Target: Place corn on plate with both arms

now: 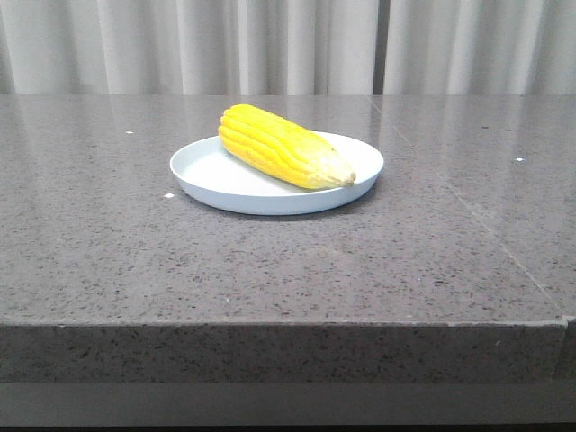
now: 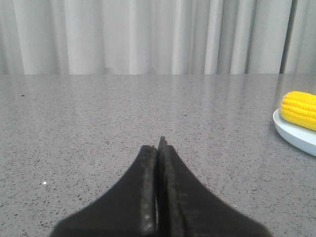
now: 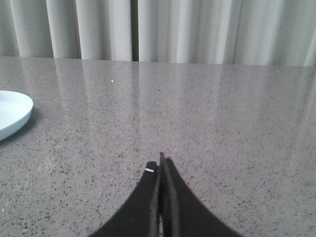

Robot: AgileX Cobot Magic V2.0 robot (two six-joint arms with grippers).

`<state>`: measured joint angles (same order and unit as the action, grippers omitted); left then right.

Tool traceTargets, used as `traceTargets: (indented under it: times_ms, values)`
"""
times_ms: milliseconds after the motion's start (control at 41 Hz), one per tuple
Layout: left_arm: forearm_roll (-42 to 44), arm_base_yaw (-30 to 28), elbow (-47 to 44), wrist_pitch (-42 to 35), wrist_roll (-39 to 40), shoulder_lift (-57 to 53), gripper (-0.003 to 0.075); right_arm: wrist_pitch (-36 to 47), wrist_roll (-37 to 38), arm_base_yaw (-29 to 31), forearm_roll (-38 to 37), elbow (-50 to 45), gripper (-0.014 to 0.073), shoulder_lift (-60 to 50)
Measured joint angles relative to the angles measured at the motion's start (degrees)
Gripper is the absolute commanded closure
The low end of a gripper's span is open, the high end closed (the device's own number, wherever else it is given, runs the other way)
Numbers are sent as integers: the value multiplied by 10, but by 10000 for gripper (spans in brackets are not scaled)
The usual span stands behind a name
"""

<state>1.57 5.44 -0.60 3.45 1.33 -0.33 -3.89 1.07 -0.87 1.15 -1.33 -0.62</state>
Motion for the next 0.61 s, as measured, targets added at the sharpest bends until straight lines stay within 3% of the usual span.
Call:
traceTargets:
  times_ms: [610]
  values:
    - [0, 0, 0, 0, 0, 0, 741, 19, 0, 12, 39, -1, 680, 0]
